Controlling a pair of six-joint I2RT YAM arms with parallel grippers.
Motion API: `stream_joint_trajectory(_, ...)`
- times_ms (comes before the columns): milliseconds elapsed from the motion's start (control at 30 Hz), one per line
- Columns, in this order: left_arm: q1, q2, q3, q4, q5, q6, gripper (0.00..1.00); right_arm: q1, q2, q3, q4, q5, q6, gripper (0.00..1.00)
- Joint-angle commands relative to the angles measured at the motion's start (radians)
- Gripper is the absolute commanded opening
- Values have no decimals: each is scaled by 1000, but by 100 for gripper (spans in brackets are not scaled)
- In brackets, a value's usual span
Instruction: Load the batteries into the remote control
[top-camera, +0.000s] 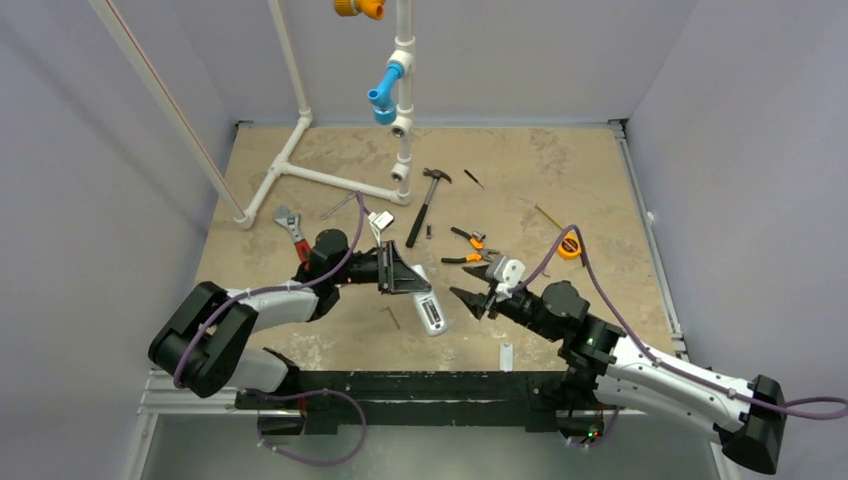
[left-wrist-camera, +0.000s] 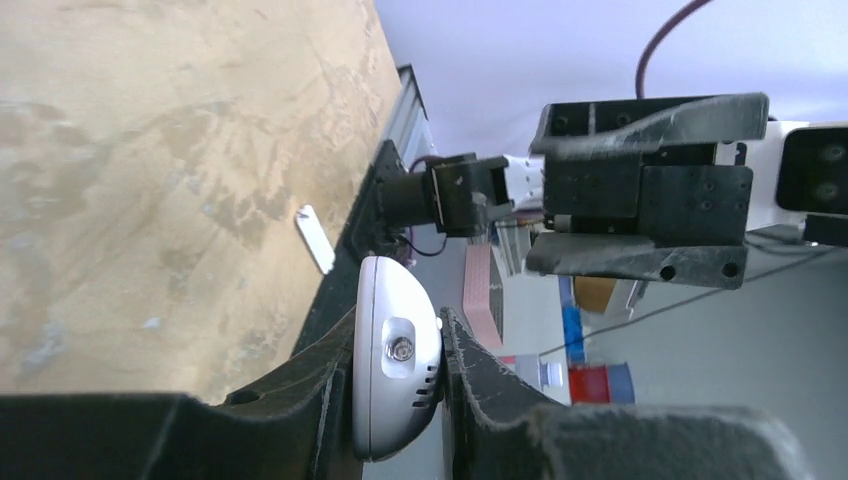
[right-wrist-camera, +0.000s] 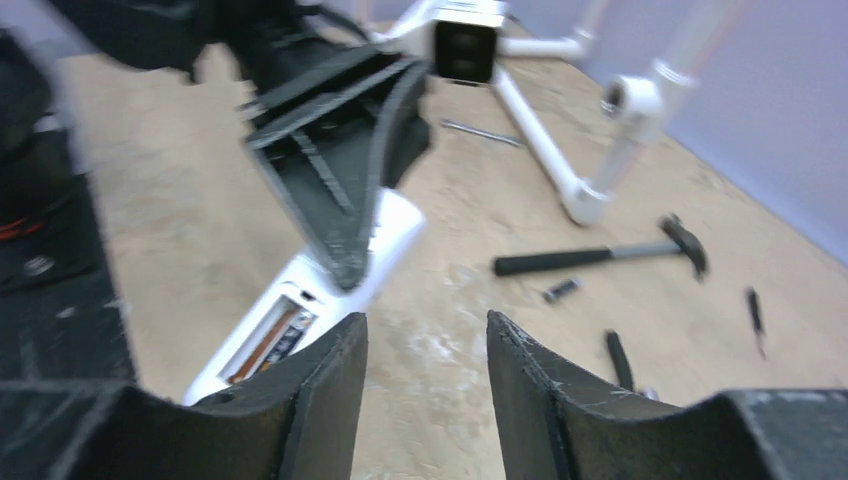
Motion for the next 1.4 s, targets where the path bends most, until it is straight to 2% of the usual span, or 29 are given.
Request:
stream_joint_trajectory(0,75,61,-65,205,-4,-71,0,-3,99,90,9,397,188,48)
stream_joint_trajectory(100,87,74,-88,218,-32,-73,0,-6,240,231,-136,548,316,48)
stream_joint_trajectory(167,87,68,-101,205,-63,-68,0,-18,335,303,-204,587,344,48)
stream_joint_trajectory(267,91,45,-122,203,-98,-72,0,-87,452,395,-284,555,427,48)
stream_joint_trajectory(367,99,8,-149,150,-146,-54,0,-208,547,470,-347,446,527,46)
stream_joint_trajectory(433,105,-15,-167,100,-181,-35,0,-252,616,512,-355,420,546,46)
stream_joint_trajectory(633,127,-49,-194,20,-235,-11,0,-264,873,674,-390,383,592,47)
stream_joint_trajectory(900,128,-193,-177,-248,-327,95,0,-269,1096,798,-351,302,651,48)
stream_joint_trajectory(1000,128,-235,-168,-312,-334,126,0,-274,1180,845,-346,271,662,44)
stream_joint_trajectory(1367,129,-243,-153,-297,-294,130,0,-296,1355,979,-368,286,672,37)
